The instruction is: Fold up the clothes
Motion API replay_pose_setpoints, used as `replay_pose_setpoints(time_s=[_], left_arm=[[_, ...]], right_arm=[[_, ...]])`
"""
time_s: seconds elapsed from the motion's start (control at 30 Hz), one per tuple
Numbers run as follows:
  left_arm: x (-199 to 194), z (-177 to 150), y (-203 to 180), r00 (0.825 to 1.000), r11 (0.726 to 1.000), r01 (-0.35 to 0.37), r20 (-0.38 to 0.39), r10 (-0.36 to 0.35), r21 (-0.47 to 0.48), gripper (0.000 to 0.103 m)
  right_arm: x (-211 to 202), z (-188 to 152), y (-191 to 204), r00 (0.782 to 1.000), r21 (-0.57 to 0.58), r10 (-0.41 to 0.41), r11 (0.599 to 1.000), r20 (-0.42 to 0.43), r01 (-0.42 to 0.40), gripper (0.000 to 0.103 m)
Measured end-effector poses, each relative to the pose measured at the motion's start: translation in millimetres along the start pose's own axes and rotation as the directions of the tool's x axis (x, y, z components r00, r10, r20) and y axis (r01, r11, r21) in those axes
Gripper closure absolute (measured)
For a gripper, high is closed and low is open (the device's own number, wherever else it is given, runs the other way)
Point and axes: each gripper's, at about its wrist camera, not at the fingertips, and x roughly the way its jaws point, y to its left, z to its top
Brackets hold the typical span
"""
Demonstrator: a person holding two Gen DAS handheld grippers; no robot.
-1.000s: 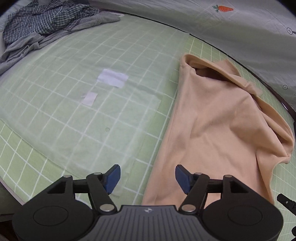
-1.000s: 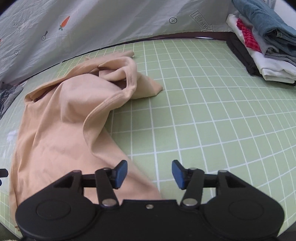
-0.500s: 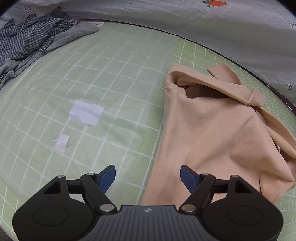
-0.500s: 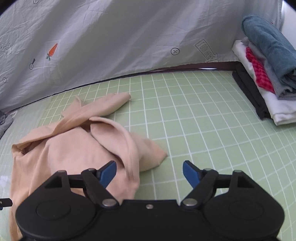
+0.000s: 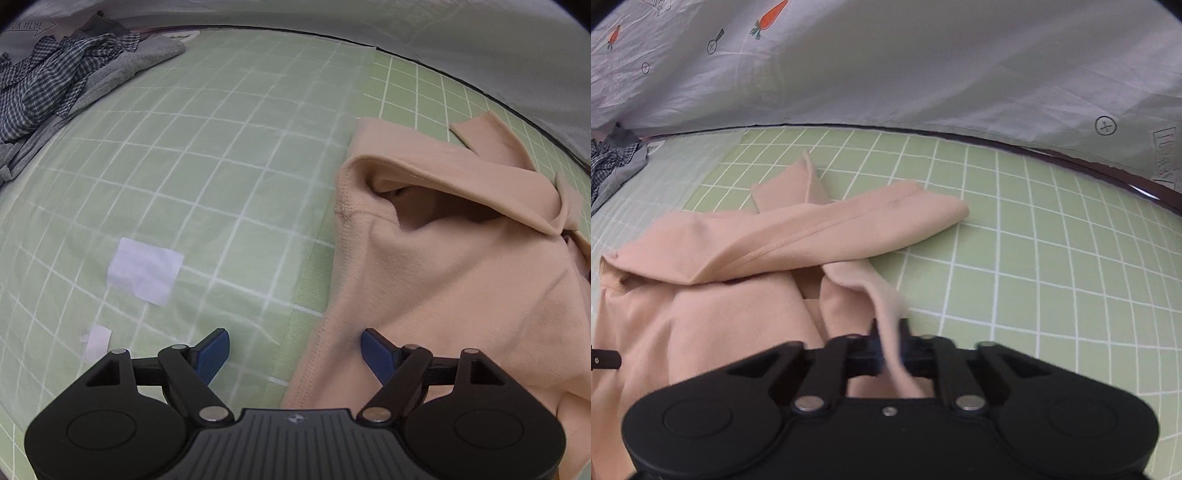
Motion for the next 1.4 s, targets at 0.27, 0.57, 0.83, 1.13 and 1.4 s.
replay_pose_setpoints(time_s=[0.27,0.57,0.83,1.13,1.4], left_arm=[[2.0,-4.1,3.5,0.999,1.000,-0.023,0.034,0.023,0.009,0.011],[0.8,-3.2,-4.9,0.999,0.999,-0.044,0.034,0.043,0.028,0.007],[-36.4,-1.0,0.7,0.996,1.000,0.012,0.086,-0.013,0.007,0.007],[-61.4,23.2,-38.5,0.980,0.994,0.101,0.169,-0.107,0.044,0.007],[-41.4,21.6,-149.2,0.953,0.930,0.271,0.066,-0.295,0.250,0.007]], right_arm=[[-77.3,-22.6,-87.8,0.888,0.251,-0.436,0.885,0.150,0.392,0.099],[-87.2,-100.0,-114.8,0.869,0.402,-0.489,0.781,-0.083,0.478,0.055],[-104.7,-104.5,-104.9,0.902,0.444,-0.432,0.805,-0.013,0.392,0.031],[-93.8,-88.9,-118.5,0.924,0.426,-0.383,0.833,-0.016,0.353,0.023],[-60.3,-86.6,-138.2,0.931,0.377,-0.350,0.853,-0.100,0.361,0.021]])
